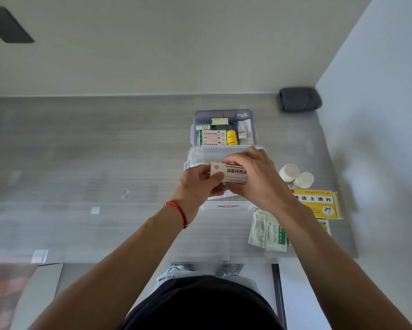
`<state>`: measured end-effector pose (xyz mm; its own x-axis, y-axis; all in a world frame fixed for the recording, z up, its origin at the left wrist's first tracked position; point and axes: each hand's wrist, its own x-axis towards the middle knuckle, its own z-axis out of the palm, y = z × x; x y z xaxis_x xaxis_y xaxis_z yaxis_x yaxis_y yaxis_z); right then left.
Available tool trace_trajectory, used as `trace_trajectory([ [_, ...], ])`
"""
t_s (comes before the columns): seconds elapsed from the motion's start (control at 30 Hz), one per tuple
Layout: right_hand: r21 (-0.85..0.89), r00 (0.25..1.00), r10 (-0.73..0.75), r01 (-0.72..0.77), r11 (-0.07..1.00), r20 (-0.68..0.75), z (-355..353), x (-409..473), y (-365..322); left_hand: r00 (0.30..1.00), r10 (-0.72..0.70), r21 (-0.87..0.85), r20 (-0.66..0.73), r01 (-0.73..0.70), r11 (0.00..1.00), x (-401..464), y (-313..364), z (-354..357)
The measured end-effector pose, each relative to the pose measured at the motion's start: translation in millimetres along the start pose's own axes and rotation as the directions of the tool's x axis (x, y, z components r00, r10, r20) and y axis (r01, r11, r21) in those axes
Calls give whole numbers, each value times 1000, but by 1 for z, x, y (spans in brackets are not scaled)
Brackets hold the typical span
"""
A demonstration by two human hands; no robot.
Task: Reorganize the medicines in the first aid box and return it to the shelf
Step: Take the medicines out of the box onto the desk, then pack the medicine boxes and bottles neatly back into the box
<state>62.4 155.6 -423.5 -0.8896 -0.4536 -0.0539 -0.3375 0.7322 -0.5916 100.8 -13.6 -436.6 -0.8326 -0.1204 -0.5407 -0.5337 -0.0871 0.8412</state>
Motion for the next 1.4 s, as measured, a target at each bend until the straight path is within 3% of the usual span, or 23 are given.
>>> trace_trajectory([
  [0.17,228,998,-13,27,973,-60,5,-4,-9,996,72,-50,-58,-75,996,-12,-10,-33],
  [0.23,360,993,95,-63,931,-73,14,1,-18,995,70,-100,-74,-77,992,-20,-14,-56],
  [0.3,506,974,225,-212,836,36,30,10,-35,992,75,-169,-105,-92,981,-29,-19,-82],
  [0.4,640,954,223,-298,708,198,66,25,-72,988,46,-315,-148,-91,945,-42,-25,-129],
  [0.53,660,955,199,-296,690,221,124,40,-131,972,83,-302,-219,-148,942,-55,-38,-206],
  [0.73,605,920,236,-384,698,311,235,65,-233,904,117,59,-411,-101,993,-56,-85,-353],
  [0.83,573,899,287,-433,696,331,296,79,-287,882,108,150,-459,-43,988,-57,-103,-430],
  [1.03,520,821,353,-561,644,449,399,102,-390,833,31,166,-552,73,983,-65,-129,-561],
  [1.23,482,756,323,-625,614,570,464,132,-461,743,19,186,-669,143,972,-73,-139,-653],
  [1.33,471,768,293,-597,649,570,497,148,-494,703,-23,133,-711,167,977,-69,-147,-701],
  [1.4,464,780,283,-576,673,558,519,157,-513,719,-64,97,-692,179,979,-67,-155,-730],
])
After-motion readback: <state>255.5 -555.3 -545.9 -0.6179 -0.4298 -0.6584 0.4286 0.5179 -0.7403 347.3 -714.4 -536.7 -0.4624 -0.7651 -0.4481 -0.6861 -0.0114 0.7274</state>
